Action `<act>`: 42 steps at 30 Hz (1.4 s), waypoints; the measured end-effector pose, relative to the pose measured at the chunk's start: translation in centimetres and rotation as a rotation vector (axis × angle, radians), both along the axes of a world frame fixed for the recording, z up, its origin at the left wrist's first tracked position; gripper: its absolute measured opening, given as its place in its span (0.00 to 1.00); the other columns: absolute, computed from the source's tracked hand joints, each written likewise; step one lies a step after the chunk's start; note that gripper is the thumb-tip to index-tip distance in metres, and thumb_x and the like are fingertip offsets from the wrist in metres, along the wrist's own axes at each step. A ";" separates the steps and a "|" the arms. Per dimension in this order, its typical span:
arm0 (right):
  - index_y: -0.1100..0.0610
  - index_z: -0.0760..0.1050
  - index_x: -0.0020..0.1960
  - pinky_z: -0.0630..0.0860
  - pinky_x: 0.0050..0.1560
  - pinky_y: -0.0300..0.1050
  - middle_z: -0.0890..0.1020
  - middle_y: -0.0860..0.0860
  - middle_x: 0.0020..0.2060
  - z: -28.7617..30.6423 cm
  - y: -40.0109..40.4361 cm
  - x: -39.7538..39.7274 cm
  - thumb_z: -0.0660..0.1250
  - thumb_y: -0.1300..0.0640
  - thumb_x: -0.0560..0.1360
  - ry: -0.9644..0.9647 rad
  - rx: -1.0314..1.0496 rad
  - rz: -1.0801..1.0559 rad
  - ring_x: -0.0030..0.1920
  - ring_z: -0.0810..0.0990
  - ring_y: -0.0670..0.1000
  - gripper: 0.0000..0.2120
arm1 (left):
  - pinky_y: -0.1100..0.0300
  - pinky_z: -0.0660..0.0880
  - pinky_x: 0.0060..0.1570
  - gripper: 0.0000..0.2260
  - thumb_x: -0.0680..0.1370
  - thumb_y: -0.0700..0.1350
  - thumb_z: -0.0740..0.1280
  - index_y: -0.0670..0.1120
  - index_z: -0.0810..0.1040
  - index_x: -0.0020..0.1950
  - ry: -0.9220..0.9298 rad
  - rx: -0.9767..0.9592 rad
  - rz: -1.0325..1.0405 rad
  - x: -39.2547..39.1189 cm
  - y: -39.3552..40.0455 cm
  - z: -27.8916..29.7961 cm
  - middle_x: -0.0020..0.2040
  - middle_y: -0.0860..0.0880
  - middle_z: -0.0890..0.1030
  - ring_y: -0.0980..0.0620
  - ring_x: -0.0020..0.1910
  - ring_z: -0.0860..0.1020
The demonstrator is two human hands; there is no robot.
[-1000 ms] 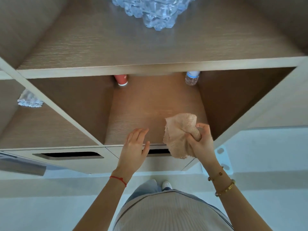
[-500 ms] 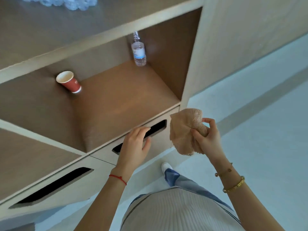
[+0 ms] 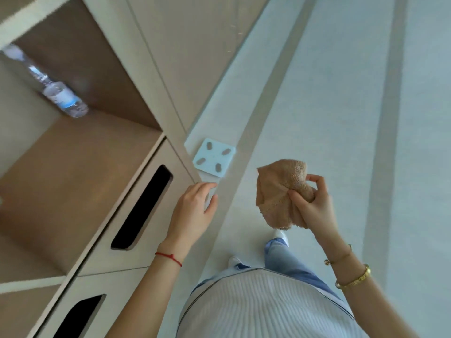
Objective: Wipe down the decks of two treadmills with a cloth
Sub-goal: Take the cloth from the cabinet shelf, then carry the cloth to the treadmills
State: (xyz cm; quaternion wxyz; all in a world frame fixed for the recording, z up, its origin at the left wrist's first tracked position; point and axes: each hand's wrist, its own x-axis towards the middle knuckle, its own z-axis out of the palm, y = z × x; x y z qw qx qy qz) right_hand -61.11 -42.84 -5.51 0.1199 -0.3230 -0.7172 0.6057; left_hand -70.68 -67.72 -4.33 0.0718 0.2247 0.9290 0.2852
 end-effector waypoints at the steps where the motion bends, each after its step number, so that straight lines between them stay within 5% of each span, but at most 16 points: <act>1: 0.50 0.69 0.56 0.77 0.31 0.39 0.83 0.47 0.33 0.1 0.7 0.9 0.69 0.64 0.74 0.009 -0.014 -0.031 0.33 0.81 0.46 0.16 | 0.58 0.73 0.60 0.14 0.81 0.44 0.64 0.44 0.77 0.67 0.003 0.001 -0.030 0.0 1.1 0.0 0.63 0.49 0.79 0.50 0.62 0.76; 5: 0.47 0.70 0.55 0.77 0.33 0.48 0.83 0.50 0.35 0.4 4.3 4.8 0.69 0.63 0.74 0.039 -0.067 -0.176 0.35 0.81 0.51 0.16 | 0.57 0.73 0.61 0.14 0.81 0.44 0.64 0.45 0.77 0.66 0.011 0.014 -0.188 0.1 7.3 -0.1 0.63 0.50 0.79 0.51 0.63 0.76; 24: 0.53 0.69 0.57 0.75 0.38 0.47 0.81 0.49 0.36 2.0 33.8 27.7 0.67 0.66 0.75 0.060 -0.024 -0.756 0.36 0.78 0.51 0.16 | 0.58 0.73 0.57 0.11 0.80 0.43 0.65 0.45 0.80 0.62 -0.003 0.076 -0.726 12.5 49.3 -0.8 0.58 0.50 0.82 0.51 0.58 0.79; 42: 0.52 0.69 0.57 0.75 0.31 0.34 0.81 0.51 0.38 0.1 66.9 30.1 0.68 0.65 0.75 0.098 -0.018 -1.060 0.32 0.79 0.41 0.16 | 0.59 0.73 0.57 0.12 0.81 0.45 0.64 0.47 0.79 0.64 -0.016 0.053 -1.016 14.0 89.0 -1.8 0.59 0.52 0.81 0.52 0.59 0.79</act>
